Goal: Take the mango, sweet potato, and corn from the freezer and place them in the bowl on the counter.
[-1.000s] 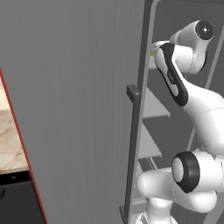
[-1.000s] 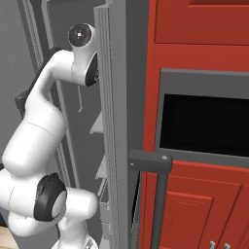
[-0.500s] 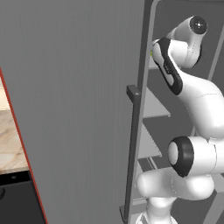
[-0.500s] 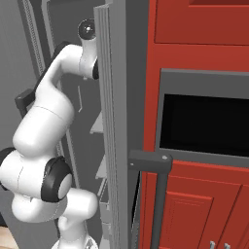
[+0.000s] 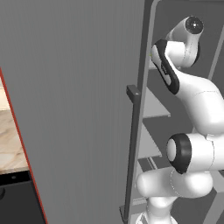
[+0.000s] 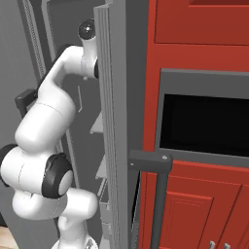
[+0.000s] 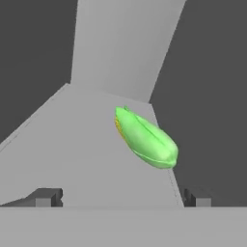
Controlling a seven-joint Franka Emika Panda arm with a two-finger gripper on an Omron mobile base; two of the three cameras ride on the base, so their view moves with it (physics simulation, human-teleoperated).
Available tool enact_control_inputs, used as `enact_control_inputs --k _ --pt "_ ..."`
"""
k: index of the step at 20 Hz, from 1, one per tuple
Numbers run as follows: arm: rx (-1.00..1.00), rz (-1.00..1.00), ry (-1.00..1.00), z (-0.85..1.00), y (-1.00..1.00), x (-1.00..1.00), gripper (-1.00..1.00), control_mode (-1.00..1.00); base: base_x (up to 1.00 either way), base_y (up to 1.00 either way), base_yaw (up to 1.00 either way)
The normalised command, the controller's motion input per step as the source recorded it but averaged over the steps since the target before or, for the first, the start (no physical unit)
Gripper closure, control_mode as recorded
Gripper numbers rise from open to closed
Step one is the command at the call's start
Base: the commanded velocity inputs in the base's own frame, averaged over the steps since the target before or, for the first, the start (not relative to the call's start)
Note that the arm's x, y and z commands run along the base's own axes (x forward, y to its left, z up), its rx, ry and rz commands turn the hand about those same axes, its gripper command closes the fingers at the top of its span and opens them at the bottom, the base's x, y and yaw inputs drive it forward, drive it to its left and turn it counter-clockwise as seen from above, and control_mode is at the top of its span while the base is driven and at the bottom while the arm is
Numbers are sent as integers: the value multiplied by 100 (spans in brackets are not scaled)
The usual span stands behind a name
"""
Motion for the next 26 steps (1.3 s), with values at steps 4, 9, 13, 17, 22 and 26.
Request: enact_control_inputs --k 4,9,13,17,22,26 --pt "-12 3 0 -11 -17 15 -100 -100 0 0 0" --pt "-12 5 1 -11 -11 22 -100 -100 0 0 0" --pt "-14 5 2 -12 -5 17 -100 -100 0 0 0" --pt "-17 2 5 -9 0 15 -100 -100 0 0 0" --pt "-16 0 10 0 1 24 -100 -100 0 0 0" --pt "-10 -3 17 0 10 28 -100 -100 0 0 0"
